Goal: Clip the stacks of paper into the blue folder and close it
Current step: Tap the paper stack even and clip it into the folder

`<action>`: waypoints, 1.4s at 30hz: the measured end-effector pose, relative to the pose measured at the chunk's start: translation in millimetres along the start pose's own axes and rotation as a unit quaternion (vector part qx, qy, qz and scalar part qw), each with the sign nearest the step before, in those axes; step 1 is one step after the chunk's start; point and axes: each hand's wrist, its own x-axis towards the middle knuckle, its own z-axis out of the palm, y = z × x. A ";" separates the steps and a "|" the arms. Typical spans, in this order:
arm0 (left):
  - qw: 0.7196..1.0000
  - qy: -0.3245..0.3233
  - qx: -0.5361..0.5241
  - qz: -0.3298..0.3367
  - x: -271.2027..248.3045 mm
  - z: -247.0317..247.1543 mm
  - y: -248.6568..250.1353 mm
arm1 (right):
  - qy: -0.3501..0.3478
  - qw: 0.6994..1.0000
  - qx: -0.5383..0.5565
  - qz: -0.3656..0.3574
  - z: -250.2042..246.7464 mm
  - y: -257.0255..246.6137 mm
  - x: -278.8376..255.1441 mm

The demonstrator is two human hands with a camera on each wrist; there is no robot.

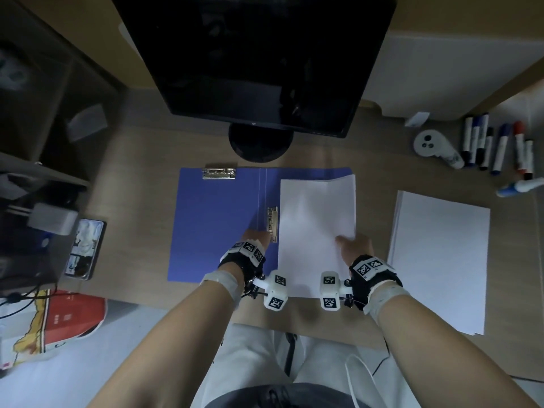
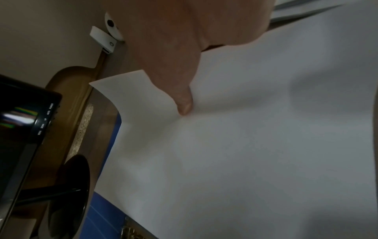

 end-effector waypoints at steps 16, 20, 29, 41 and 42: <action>0.992 0.032 0.111 0.039 7.8 -10.6 -6.2 | -0.001 1.000 0.001 0.011 3.0 1.1 12.9; 0.993 0.018 0.106 0.042 12.5 -13.1 -8.1 | -0.002 1.000 0.010 0.009 4.2 3.1 14.2; 0.995 -0.018 0.063 0.075 17.8 -21.5 -19.9 | 0.002 1.000 0.017 0.004 5.4 5.8 16.0; 0.988 0.012 0.134 0.076 18.0 -16.4 -18.1 | 0.011 1.000 -0.001 -0.014 6.3 6.2 15.5; 0.988 -0.009 0.135 0.080 17.7 -18.3 -18.2 | 0.011 1.000 -0.003 -0.014 6.2 6.1 15.4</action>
